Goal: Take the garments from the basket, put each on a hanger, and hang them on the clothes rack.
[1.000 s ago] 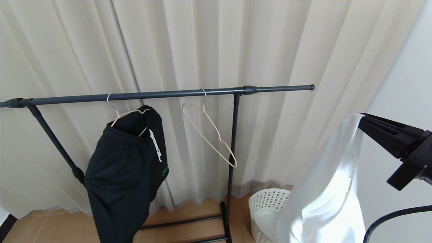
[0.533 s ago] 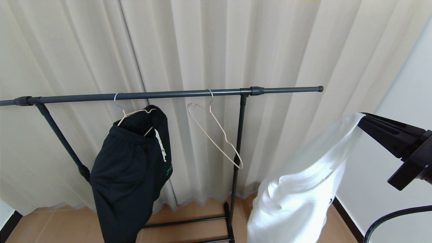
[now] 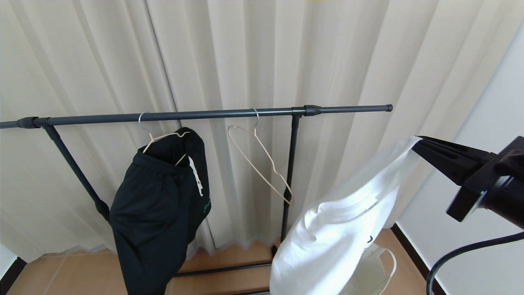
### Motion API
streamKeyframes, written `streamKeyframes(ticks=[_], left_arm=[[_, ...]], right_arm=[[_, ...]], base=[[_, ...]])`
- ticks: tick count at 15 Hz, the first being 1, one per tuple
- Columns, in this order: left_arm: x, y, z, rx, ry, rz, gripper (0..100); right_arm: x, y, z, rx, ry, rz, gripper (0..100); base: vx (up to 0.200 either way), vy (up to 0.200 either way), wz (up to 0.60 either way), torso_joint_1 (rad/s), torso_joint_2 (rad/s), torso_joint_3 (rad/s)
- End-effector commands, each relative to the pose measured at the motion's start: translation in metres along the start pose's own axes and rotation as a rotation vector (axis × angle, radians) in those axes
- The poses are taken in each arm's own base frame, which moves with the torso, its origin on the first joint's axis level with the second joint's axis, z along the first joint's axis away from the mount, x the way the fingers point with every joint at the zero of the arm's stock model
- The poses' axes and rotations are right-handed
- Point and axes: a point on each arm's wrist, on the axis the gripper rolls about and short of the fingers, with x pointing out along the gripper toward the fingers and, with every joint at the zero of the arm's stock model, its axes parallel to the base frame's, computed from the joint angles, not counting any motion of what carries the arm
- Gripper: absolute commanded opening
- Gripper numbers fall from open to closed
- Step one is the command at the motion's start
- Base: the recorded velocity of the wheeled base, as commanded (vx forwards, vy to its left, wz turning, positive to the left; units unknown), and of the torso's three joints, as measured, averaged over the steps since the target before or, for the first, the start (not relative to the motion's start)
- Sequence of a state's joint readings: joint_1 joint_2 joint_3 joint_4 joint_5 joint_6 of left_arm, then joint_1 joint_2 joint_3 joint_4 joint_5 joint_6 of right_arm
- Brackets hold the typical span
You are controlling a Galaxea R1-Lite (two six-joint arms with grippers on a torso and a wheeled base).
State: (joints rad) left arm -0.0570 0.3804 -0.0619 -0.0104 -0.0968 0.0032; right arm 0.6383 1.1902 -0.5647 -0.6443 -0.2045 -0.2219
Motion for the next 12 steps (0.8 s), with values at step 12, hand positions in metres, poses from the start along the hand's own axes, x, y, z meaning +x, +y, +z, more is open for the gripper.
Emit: streamKeyframes(ticks=[12], left_arm=[[0.184, -0.154, 0.101, 0.033, 0.448, -0.564, 100]], right_arm=[[0.044, 0.037, -0.014, -0.030, 0.118, 0.130, 0]], base=[[0.000, 0.000, 0.00, 0.000, 0.00, 0.000]])
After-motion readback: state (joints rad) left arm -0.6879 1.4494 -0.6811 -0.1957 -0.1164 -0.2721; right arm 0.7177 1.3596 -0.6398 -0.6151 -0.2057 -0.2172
